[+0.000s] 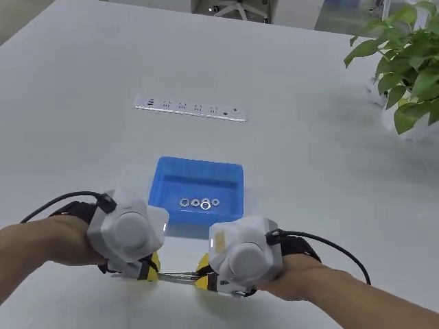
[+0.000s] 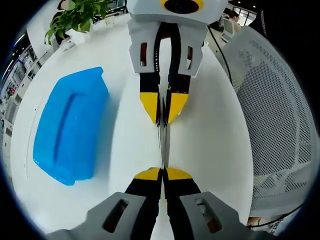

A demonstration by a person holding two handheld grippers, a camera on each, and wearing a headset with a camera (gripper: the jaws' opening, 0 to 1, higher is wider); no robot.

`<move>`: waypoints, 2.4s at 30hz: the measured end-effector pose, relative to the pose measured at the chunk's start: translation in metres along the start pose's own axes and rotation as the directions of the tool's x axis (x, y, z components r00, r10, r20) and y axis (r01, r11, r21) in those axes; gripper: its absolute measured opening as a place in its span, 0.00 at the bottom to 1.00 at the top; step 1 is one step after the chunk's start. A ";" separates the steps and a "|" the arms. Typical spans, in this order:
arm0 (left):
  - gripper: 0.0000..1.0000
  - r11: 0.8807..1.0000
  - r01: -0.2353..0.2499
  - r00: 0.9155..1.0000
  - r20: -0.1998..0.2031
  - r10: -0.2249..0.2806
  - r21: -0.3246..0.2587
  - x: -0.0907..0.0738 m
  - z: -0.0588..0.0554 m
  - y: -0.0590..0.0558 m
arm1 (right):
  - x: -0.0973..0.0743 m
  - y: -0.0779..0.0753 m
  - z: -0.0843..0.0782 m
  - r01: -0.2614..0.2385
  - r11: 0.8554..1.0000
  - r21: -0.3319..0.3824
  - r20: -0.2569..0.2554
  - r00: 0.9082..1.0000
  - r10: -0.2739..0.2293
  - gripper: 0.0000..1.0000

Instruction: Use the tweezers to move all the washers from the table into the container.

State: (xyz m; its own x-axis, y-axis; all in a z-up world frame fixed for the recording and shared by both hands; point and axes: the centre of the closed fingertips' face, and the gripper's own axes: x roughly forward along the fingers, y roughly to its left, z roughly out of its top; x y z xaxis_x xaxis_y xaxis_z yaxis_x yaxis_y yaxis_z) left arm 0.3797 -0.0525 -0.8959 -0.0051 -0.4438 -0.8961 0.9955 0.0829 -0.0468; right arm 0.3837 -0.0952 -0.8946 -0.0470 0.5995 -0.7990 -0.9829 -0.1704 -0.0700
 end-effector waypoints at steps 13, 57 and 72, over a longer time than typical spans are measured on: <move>0.08 1.000 0.001 1.000 0.001 -0.001 -0.009 -0.001 -0.001 0.000 | 0.001 0.002 -0.001 -0.025 1.000 -0.011 -0.020 0.999 0.025 0.12; 0.65 0.902 -0.226 0.877 0.325 0.353 -0.368 -0.107 0.021 0.009 | -0.124 -0.036 -0.021 0.294 0.869 0.398 0.129 0.920 -0.371 0.82; 0.87 0.836 -0.272 0.811 0.354 0.466 -0.477 -0.135 0.021 0.001 | -0.148 -0.026 -0.033 0.300 0.822 0.484 0.159 0.894 -0.420 1.00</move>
State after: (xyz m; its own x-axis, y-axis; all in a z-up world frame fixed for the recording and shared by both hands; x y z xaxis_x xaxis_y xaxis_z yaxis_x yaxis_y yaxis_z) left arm 0.3837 -0.0116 -0.7654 0.4930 -0.6375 -0.5921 0.7882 0.6154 -0.0063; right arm 0.4219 -0.2052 -0.7942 0.3425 0.7315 -0.5895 -0.9082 0.4185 -0.0082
